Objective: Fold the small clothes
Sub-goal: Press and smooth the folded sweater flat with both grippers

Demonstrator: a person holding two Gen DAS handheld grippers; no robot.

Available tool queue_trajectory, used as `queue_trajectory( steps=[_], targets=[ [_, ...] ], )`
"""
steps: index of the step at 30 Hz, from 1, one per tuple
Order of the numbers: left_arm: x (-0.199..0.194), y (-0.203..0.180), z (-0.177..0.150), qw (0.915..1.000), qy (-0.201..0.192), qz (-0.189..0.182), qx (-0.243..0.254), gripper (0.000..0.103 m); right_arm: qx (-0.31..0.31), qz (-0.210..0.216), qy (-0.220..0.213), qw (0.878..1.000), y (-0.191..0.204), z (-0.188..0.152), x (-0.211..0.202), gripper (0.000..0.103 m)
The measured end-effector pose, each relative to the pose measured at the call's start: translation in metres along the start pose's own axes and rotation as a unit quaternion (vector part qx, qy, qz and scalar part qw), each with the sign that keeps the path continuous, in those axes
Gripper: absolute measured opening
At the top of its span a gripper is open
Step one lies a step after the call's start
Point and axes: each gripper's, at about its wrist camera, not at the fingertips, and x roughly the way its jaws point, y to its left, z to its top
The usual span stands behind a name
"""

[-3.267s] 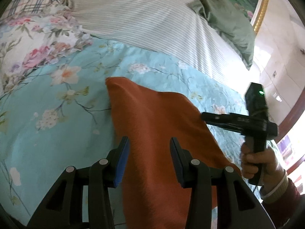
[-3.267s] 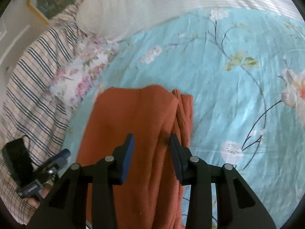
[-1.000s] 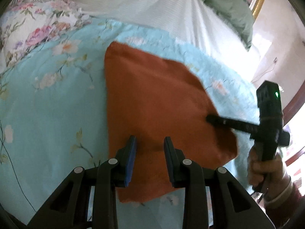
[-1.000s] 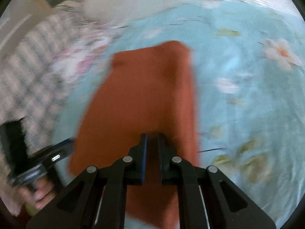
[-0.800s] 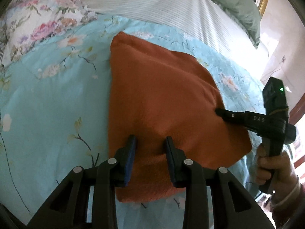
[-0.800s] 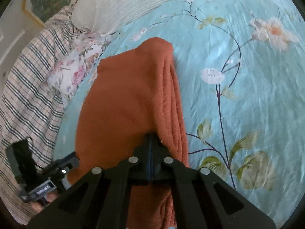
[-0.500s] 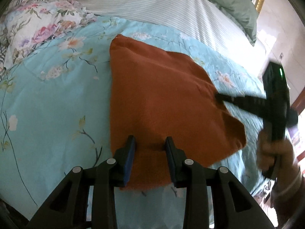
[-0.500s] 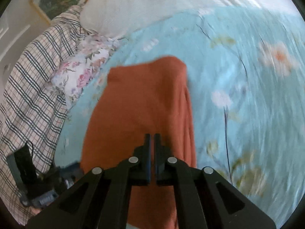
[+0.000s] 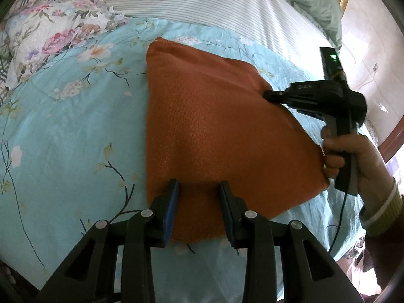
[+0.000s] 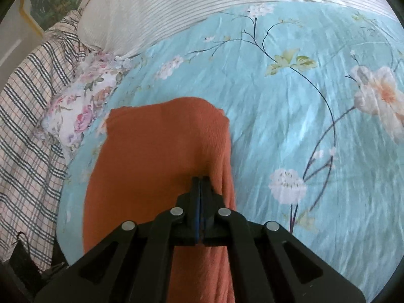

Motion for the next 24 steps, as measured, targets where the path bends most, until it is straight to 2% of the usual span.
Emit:
queue_trajectory(
  steps=[5,11,16,21,24],
  targets=[
    [-0.002,0.003,-0.001,1.0,0.003,-0.003,-0.008,0.034,-0.028,0.028,-0.006,0.999,0.027,-0.022,-0.032,0.004],
    [-0.01,0.003,-0.004,0.9998,0.002,0.002,-0.017,0.034,-0.048,0.042,0.022,0.998,0.038,-0.066,-0.053,0.004],
    [-0.018,0.004,-0.012,0.9997,0.001,0.002,-0.023,0.035,-0.035,0.021,0.045,0.998,0.02,-0.101,-0.056,0.004],
    [-0.023,0.002,-0.021,0.9999,0.002,0.007,-0.014,0.035,-0.023,0.016,0.032,0.999,0.013,-0.118,-0.076,0.004],
    [-0.024,-0.002,-0.026,0.9999,0.002,0.01,-0.008,0.04,-0.025,0.011,0.028,0.999,0.014,-0.126,-0.085,0.004]
  ],
)
